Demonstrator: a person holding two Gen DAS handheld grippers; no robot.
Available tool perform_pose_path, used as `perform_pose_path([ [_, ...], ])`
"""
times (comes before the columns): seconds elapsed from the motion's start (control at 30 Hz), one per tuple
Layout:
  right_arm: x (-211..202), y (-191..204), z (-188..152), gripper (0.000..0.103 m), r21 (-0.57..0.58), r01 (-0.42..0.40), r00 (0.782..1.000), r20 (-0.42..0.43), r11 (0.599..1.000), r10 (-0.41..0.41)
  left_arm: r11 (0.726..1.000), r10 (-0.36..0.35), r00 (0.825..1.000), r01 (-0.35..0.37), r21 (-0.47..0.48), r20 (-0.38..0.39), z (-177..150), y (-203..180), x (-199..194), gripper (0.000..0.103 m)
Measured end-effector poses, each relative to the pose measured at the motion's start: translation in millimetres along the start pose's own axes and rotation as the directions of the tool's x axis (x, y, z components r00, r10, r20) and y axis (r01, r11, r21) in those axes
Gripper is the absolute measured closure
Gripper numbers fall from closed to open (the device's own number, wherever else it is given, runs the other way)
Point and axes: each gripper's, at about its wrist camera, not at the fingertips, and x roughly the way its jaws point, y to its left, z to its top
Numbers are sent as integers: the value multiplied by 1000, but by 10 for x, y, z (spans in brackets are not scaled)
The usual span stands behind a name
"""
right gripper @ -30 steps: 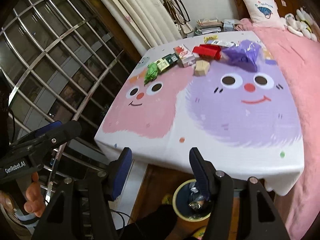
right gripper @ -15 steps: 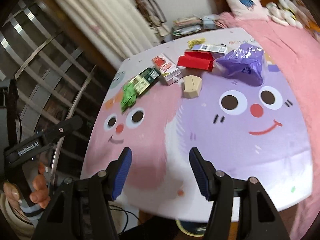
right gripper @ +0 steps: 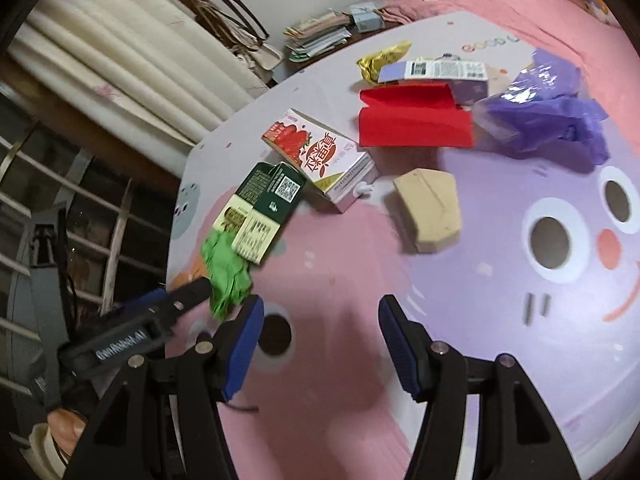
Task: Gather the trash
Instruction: 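Grasp the green crumpled glove with the left tool while the right tool grasps the green carton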
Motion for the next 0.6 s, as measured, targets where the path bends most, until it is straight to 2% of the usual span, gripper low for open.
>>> perform_pose_path([
  [0.17, 249, 114, 157, 43, 32, -6, 1000, -8, 999, 7, 999, -53, 996, 53, -7, -69, 98, 70, 346, 21],
  [0.23, 341, 165, 227, 43, 42, -13, 1000, -11, 999, 13, 997, -78, 993, 77, -12, -86, 126, 87, 430, 29],
  [0.43, 616, 285, 409, 43, 79, -33, 999, -34, 996, 36, 990, -137, 984, 136, -20, -111, 162, 137, 541, 65],
  [0.6, 806, 359, 513, 43, 111, -51, 997, -56, 993, 58, 990, -137, 986, 138, 4, -94, 188, 165, 494, 71],
])
